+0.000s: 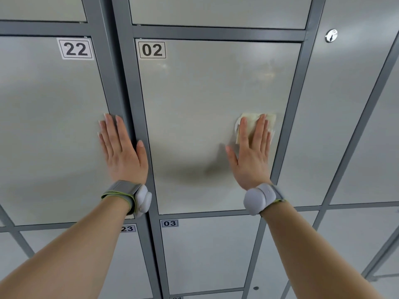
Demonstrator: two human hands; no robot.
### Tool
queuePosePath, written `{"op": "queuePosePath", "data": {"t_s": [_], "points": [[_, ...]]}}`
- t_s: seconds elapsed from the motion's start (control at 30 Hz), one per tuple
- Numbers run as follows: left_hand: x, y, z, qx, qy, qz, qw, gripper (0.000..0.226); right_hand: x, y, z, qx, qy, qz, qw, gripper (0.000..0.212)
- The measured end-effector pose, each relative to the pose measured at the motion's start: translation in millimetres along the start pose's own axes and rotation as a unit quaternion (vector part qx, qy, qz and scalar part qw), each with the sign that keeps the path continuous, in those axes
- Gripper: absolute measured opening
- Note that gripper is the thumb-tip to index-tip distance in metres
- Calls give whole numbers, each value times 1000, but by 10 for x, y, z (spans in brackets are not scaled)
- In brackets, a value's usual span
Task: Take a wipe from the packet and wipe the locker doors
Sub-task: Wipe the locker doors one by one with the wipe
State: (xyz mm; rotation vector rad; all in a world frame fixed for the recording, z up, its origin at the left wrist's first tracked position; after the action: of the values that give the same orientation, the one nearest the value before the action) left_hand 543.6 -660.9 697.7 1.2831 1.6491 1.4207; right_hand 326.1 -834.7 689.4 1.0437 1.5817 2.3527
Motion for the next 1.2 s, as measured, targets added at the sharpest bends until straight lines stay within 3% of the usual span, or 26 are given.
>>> {"op": "queuePosePath", "data": {"t_s": [0.17,0.43,0.67,0.8,1.0,1.2], "points": [[9,-12,16,-4,3,4,1000,60,-141,-275,121,16,6,41,999,71],[28,-45,57,-25,2,21,999,60,32,169,384,22,50,-9,998,68],[73,-82,91,-38,3,47,998,60,-266,-266,565,49,32,34,998,71],[109,-80,94,-49,8,50,998,59,-126,-50,661,69,59,8,996,69],[198,-65,86,-33,-5,44,998,59,-60,189,763,36,85,-18,996,67],[279,9,301,25,11,9,1000,62,-342,-273,842,67,48,30,996,69]]}}
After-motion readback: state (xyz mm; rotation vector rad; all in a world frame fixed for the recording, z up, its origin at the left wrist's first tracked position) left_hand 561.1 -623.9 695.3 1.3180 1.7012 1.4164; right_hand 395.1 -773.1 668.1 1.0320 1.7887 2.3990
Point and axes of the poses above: each hand's wrist, its own y-axis towards the middle knuckle, its own x-axis out of the back of the hand, z = x × y, the point moved 5 cm from there along y, towards the middle knuckle, and after that the axes turned 6 degrees about -z, right-handed, at the moved point
